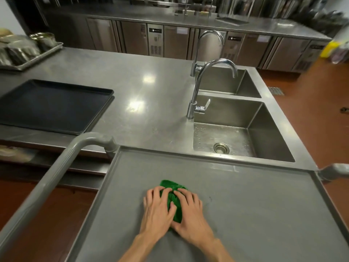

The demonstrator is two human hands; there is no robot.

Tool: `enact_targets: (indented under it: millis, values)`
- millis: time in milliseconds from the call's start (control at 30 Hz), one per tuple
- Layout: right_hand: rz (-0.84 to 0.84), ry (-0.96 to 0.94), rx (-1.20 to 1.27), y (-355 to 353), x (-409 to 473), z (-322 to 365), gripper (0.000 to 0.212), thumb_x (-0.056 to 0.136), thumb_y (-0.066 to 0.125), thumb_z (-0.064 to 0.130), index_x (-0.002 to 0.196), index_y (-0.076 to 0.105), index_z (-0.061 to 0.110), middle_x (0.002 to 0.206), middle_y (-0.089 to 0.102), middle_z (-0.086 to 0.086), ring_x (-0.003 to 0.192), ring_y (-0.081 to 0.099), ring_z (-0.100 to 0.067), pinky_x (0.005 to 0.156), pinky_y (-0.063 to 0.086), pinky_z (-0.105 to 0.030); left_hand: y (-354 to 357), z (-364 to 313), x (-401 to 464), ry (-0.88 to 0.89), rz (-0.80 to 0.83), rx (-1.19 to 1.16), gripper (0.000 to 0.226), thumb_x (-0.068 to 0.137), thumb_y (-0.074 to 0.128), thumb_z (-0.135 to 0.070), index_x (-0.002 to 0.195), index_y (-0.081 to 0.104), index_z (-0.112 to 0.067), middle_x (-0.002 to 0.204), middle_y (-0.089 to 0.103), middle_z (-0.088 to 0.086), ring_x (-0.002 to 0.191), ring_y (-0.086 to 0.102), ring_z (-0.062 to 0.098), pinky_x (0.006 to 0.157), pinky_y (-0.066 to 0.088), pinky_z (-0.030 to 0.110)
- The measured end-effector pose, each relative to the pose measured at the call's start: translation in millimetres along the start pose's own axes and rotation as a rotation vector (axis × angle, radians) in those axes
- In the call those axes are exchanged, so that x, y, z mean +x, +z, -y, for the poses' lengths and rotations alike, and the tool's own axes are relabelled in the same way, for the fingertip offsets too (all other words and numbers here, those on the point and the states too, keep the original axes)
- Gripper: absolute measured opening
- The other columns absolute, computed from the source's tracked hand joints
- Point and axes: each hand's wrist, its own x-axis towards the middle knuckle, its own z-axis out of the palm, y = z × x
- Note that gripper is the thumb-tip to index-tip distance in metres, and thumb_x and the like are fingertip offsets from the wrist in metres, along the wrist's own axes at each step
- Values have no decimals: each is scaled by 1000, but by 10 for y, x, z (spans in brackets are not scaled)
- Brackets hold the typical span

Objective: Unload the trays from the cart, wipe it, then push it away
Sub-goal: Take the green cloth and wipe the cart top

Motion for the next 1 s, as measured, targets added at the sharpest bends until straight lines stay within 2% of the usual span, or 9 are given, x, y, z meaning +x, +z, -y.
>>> enact_targets:
  millis: [100,233,333,400,467,533,633,833,1000]
  values:
    - [-49,45,44,41,11,-6,68,76,56,48,136,51,17,139,50,-2,120,45,-25,101,37,-36,45,-139,35,-138,-33,-41,37,76,47,-37,104,67,-23,101,63,4,91,54,26,74,50,45]
    - [-95,91,163,133,-74,22,60,67,61,13,126,53,12,127,54,-8,107,49,-29,98,37,-34,75,-351,-1,-462,-98,-318,31,80,69,-19,110,68,-24,113,62,7,106,54,33,95,42,45]
    - [-97,143,352,98,-169,68,56,67,66,12,123,57,14,118,57,-2,108,53,-27,96,32,-17,25,-409,-129,-546,-166,-493,30,78,72,-12,107,70,-21,106,62,8,106,59,32,99,43,42]
    - [-99,134,457,5,-201,126,56,66,73,18,120,57,23,114,59,4,109,57,-21,94,34,-12,-105,-431,-167,-587,-201,-578,31,78,72,-7,107,70,-17,103,59,5,106,59,29,95,41,29]
    - [-134,118,539,-181,-202,256,57,63,75,21,113,53,37,110,59,14,105,58,-8,91,36,-6,-325,-474,-177,-588,-232,-650,36,79,71,-5,113,66,-16,107,55,0,106,56,20,90,35,19]
    - [-165,95,583,-403,-166,439,58,61,77,21,104,49,46,106,57,23,100,56,7,85,36,-2,-595,-516,-183,-556,-265,-708,40,80,70,-6,117,63,-20,112,54,-4,105,52,13,93,36,19]
    - [-182,36,602,-666,-121,743,67,63,85,5,101,49,47,102,58,21,96,53,17,80,37,-1,-1015,-528,-244,-469,-322,-745,33,79,70,-7,106,64,-26,109,58,-6,102,55,11,89,40,22]
    - [-214,-99,567,-838,-198,1538,72,62,85,0,102,50,49,103,60,13,98,53,15,79,38,-1,-1777,-251,-601,-372,-396,-754,29,79,72,-10,104,66,-23,107,60,-4,103,57,12,92,45,29]
    - [-227,-213,587,-751,-404,2509,70,60,86,5,102,56,52,106,64,16,100,59,3,81,47,-12,-2548,280,-1147,-279,-457,-703,30,79,73,-18,106,64,-27,108,58,-7,105,56,9,88,40,11]
